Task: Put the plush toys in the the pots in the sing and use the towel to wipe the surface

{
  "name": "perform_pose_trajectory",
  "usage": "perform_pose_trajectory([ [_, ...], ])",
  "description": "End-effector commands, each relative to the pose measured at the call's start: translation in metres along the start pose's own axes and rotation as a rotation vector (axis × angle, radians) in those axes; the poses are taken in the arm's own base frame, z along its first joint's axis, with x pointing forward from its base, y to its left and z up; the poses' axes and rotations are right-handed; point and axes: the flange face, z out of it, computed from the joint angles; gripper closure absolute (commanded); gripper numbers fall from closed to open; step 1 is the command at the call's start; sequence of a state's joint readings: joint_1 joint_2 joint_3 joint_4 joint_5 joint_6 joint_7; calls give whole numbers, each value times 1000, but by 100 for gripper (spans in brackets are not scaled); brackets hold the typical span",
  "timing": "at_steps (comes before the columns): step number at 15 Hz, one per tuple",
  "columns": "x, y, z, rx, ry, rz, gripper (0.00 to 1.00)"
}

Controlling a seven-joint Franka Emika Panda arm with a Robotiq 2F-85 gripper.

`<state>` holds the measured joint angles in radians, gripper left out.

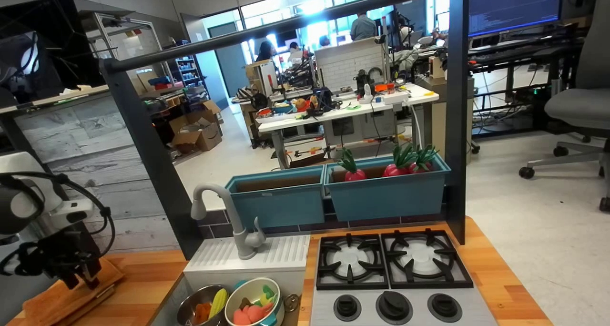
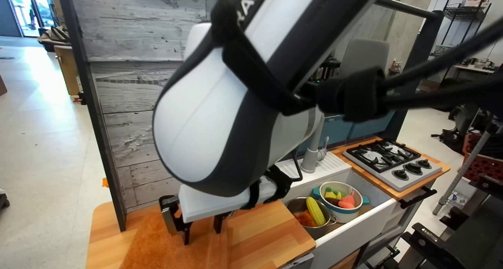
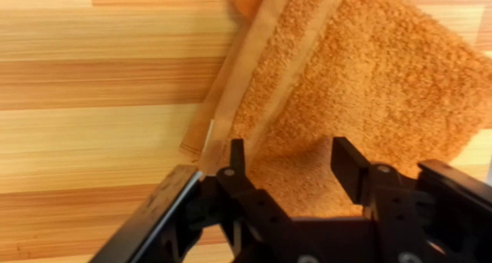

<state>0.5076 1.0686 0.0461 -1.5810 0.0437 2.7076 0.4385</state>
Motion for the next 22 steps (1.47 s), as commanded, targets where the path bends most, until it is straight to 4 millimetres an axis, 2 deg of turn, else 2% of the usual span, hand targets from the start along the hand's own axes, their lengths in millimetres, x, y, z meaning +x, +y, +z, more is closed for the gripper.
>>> perform_pose_trajectory([
  [1, 7, 18, 11, -46, -14, 33, 9],
  [2, 6, 20, 14, -36, -18, 30, 1],
  [3, 4, 17, 19, -10, -15, 17, 0],
  [6, -4, -2, 15, -13, -5, -24, 0],
  [7, -3, 11, 20, -25, -16, 5, 0],
  [11, -5, 6, 17, -39, -9, -6, 0],
  [15, -3, -8, 23, -33, 0, -30, 0],
  [22, 3, -38, 23, -5, 41, -49, 0],
])
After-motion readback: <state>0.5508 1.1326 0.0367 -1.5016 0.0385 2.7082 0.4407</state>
